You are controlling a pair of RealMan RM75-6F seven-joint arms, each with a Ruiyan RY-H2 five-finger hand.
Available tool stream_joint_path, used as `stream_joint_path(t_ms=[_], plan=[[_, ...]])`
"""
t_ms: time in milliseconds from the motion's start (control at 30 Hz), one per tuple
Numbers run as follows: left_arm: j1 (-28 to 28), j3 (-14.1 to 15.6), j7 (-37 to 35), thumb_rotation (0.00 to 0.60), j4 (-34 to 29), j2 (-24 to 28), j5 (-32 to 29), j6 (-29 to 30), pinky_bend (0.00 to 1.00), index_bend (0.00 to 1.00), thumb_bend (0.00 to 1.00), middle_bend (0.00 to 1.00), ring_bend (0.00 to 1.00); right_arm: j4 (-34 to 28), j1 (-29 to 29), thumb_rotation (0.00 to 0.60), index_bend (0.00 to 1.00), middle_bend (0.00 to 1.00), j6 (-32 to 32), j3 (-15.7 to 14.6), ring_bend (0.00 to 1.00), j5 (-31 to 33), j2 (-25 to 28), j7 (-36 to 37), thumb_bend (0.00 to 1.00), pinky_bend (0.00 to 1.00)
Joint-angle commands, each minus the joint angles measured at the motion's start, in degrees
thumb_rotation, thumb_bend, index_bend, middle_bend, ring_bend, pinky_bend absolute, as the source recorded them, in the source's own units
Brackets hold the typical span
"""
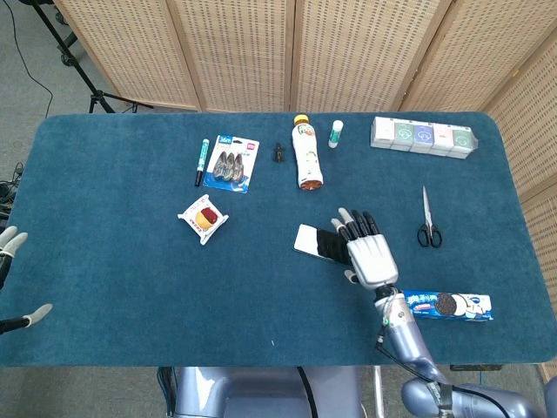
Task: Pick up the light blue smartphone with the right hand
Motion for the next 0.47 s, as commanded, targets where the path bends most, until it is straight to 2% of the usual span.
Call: stream_joint_path(t_ms=[33, 233, 367, 467], plan=[[0.41, 0.3, 1.63, 0.6, 0.1, -0.9, 0.44, 0.54, 0.0, 0.0, 0.0, 0.0, 0.0, -0.21, -6.92, 0.6, 0.1, 0.0, 8.7, -7.39, 0.0, -11.12, 6.85, 9.89, 0.0, 0.04], [1.41, 0.5, 2.5, 0.6, 1.33, -2.75, 1.02, 2.27, 0.0, 0.0, 0.0, 0.0, 0.0, 4.82, -12.51, 0.6, 0.1, 0.0, 16.26, -11.06, 0.0, -16.92, 9.2, 17.07, 0.0, 0.03], [1.93, 0.55, 2.48, 0.6, 2.09, -3.24, 0.72, 2.83, 0.0, 0.0, 0.0, 0.0, 0.0, 5.94, -14.97, 0.6, 0.1, 0.0, 18.45, -12.13, 0.0, -17.87, 10.99, 19.3, 0.0, 0.03], [1.83, 0.42, 2.9, 0.6, 2.28, -3.49, 0.15, 2.4, 0.0, 0.0, 0.0, 0.0, 0.0, 4.54, -15.97, 0.6, 0.1, 0.0, 18.4, -12.57, 0.0, -17.96, 13.31, 20.56, 0.0, 0.01]])
